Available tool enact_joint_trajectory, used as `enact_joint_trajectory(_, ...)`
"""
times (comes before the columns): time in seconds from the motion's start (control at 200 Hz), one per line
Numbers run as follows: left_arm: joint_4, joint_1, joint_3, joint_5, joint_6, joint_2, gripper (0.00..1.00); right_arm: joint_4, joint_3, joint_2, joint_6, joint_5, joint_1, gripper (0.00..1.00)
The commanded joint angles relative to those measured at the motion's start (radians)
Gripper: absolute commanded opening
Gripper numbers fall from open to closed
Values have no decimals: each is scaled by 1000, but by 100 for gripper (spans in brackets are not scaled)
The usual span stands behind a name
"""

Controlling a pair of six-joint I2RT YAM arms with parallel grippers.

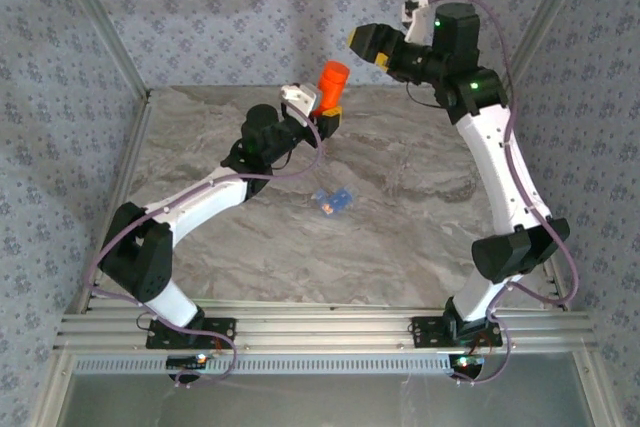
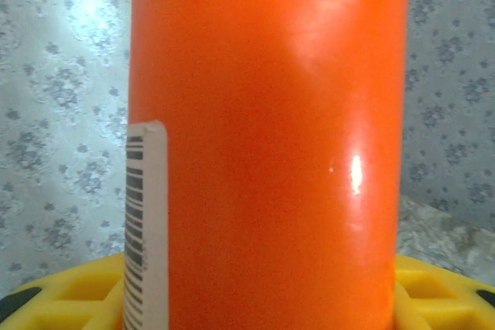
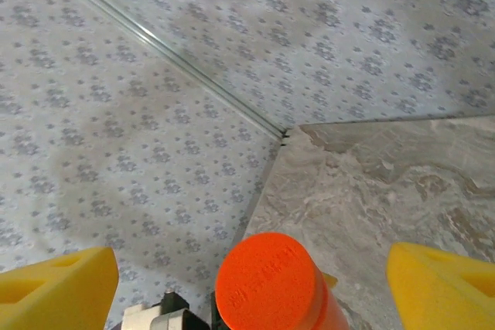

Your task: Sort the pills into containers

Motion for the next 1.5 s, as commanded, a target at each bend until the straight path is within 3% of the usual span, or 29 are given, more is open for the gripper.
enact_joint_trajectory(0.0,0,14,52,117,-54,-42,0,-21,67,53,-122,-162,-6,91)
enact_joint_trajectory(0.215,16,42,62,219,-143,-38,0,-125,157,112,-216,-183,10,91)
enact_joint_trajectory(0.67,2,51,72,262,-162,-38,0,-185,236,183,-263,-166,72,84)
enact_joint_trajectory(1.155,-1,60,78,264,-159,-33,0,-252,245,204,-286,-128,89,51)
enact_joint_trajectory(1.299,2,61,86,260,-159,-26,0,-271,226,199,-273,-61,112,49)
enact_joint_trajectory(1.494,7,60,95,234,-150,-20,0,-241,128,165,-137,131,165,48)
